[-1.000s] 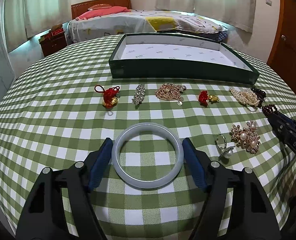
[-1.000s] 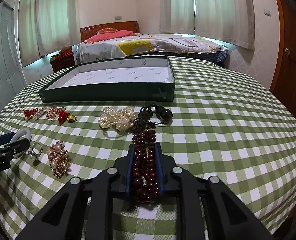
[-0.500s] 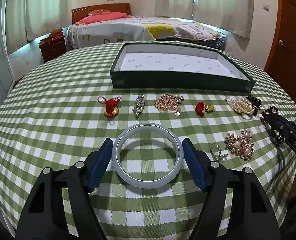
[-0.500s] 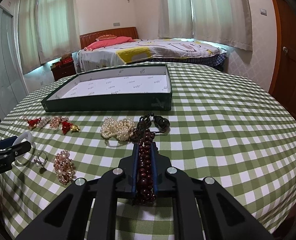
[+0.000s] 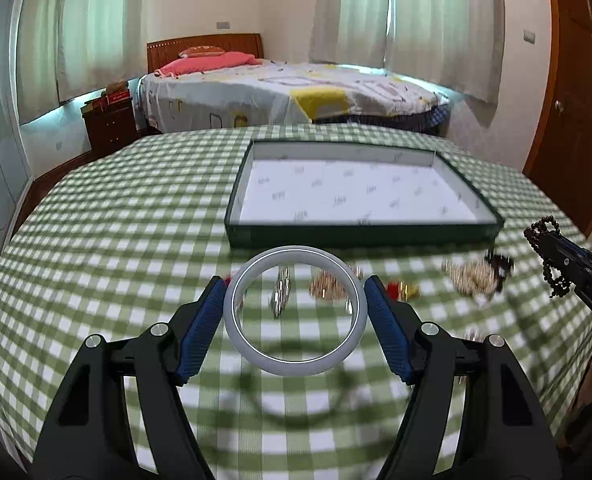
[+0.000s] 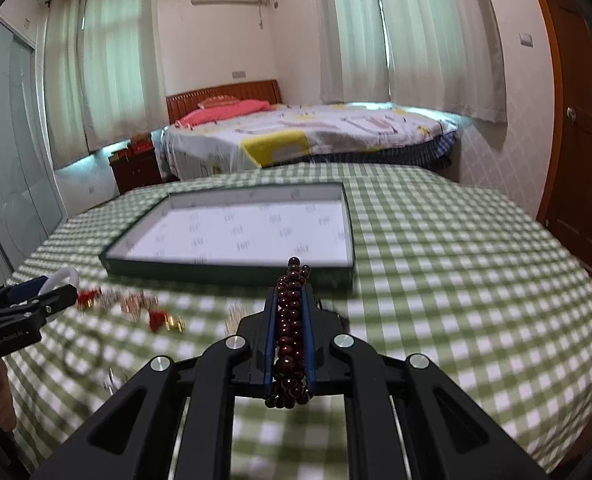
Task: Organize jewelry
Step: 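Carry the bracelet and bangle into the white-lined green box and open both tools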
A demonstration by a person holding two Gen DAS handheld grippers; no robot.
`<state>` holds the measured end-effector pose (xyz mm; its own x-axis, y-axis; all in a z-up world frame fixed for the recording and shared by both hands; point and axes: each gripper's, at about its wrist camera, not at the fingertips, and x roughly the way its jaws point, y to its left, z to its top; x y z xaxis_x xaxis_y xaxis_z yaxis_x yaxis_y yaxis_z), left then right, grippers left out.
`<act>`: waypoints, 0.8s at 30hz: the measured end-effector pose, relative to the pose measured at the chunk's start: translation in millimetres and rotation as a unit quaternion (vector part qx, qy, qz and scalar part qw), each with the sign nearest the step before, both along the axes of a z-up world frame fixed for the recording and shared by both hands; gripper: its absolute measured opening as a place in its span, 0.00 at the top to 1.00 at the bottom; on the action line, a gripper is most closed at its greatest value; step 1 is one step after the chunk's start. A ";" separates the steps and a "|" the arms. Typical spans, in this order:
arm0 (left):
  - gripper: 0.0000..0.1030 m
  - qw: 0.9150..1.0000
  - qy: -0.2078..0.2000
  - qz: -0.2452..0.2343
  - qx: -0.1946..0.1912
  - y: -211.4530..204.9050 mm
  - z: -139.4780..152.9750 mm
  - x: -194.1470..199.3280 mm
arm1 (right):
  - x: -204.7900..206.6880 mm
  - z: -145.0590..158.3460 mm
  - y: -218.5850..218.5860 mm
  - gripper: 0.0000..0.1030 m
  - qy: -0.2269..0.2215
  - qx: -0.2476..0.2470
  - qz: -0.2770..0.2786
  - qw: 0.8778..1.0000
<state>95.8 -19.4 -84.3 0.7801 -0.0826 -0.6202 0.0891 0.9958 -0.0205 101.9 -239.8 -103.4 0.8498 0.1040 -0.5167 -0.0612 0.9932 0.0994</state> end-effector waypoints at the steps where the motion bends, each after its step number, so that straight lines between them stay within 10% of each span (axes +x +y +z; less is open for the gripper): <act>1: 0.33 1.000 -0.004 0.001 -0.001 -1.4 4.8 6.8 | 6.6 5.7 1.6 0.88 -0.006 0.000 0.003 1.000; 12: 0.33 1.000 -0.011 -0.004 -0.025 -16.2 26.6 103.2 | 96.8 25.1 0.7 0.88 -0.016 0.011 0.013 1.000; 24: 0.33 0.995 0.095 0.000 -0.016 -22.1 -43.5 187.6 | 174.5 -35.6 -5.9 0.88 0.110 0.009 0.002 0.994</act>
